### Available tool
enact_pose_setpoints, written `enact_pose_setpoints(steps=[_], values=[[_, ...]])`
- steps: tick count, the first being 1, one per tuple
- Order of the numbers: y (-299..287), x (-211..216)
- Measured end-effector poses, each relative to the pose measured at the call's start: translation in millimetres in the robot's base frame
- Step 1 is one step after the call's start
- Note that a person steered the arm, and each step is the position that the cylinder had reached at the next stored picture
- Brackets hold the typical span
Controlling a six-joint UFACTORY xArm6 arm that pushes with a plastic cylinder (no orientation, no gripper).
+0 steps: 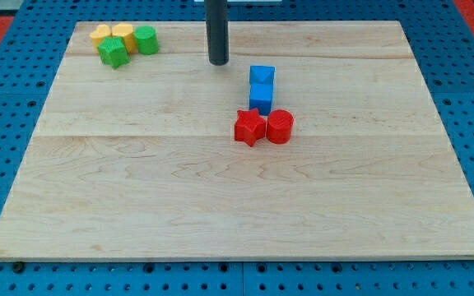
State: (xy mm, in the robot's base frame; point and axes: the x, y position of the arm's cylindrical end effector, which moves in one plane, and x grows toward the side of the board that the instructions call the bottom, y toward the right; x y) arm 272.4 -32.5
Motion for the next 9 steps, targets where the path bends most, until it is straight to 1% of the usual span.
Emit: enact_pose_setpoints(steps=[1,2,3,4,5,6,8,9], values=[[-40,-48],[-104,-66],[-132,-69],[-148,-44],[-155,-32],[-130,-32],[-96,-11],[-117,41]])
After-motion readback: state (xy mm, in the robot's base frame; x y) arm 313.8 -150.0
